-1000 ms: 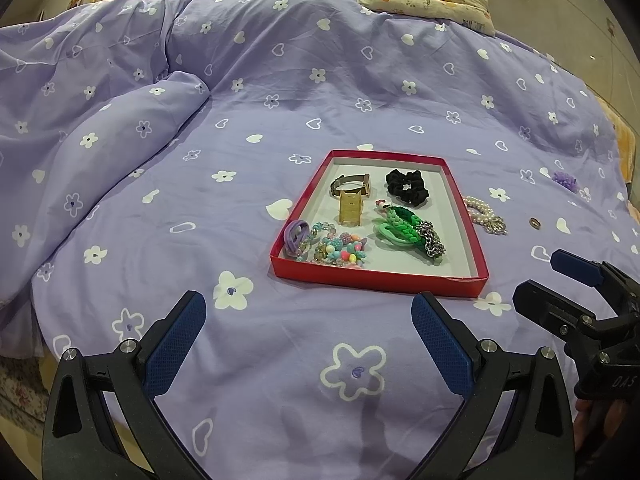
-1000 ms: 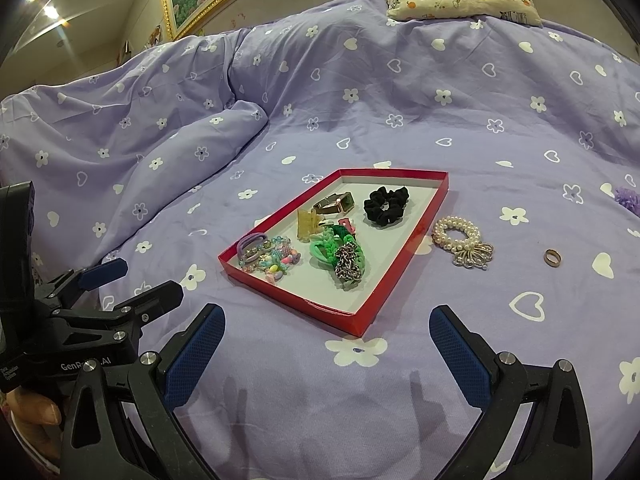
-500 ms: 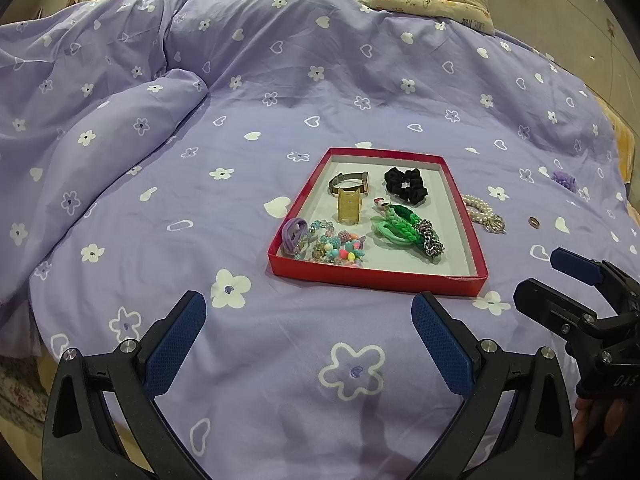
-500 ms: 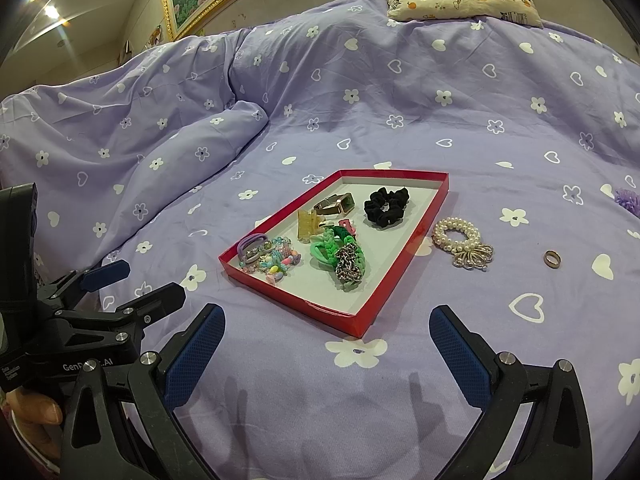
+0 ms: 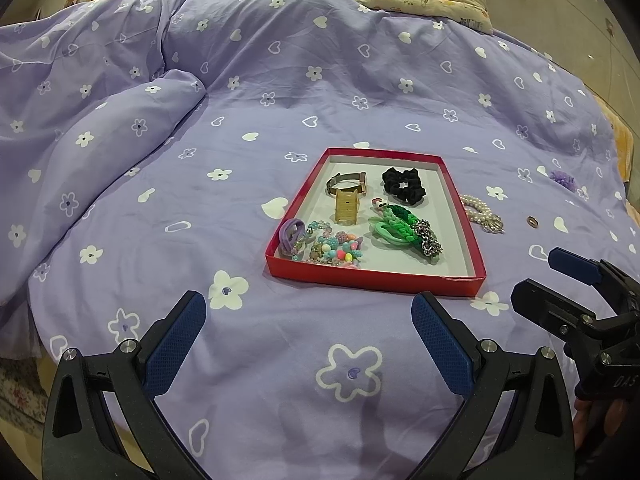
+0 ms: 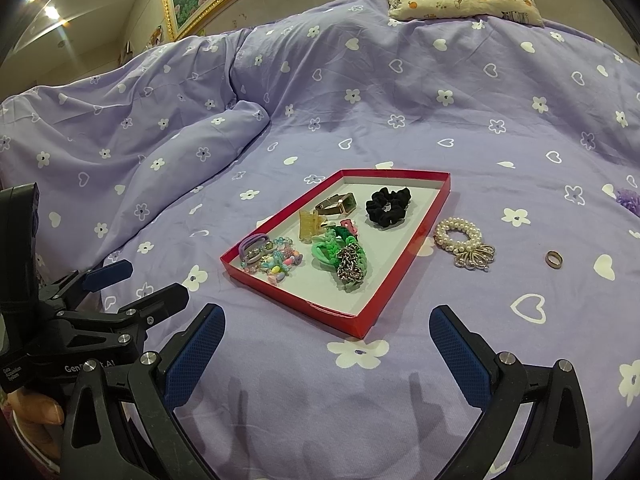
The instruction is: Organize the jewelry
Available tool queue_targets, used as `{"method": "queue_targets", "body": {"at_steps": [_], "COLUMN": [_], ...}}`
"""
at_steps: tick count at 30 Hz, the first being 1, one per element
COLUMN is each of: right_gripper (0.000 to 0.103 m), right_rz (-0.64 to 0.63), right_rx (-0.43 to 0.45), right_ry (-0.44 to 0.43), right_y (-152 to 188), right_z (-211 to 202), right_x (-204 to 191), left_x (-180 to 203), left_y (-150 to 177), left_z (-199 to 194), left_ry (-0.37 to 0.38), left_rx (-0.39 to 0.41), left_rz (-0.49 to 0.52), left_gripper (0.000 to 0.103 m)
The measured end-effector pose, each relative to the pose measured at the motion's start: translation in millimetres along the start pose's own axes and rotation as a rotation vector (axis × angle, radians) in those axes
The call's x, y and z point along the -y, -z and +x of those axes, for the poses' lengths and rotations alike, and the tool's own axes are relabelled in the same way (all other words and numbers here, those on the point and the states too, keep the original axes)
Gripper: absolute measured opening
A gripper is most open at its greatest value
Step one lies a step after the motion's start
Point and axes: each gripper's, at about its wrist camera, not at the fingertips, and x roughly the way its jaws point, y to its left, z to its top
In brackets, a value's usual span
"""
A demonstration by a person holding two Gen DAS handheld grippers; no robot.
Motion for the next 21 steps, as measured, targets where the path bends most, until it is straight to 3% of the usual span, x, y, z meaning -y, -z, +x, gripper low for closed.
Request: {"method": "queue_targets", "body": {"at_steps": [21], "right_gripper": [0.103], "right_rz": [0.004], "right_rx": [-0.017], "right_ry": [-0.017], "right_y": [-2.2], "right_z": [7.3], "right_x": [0.4], "left_x": [-2.4], "left_y": [-6.9], "left_z": [10.9], "left_ry": [0.030], "left_rx": [-0.021], "left_rz": [-0.001], "left_gripper": [0.103]}}
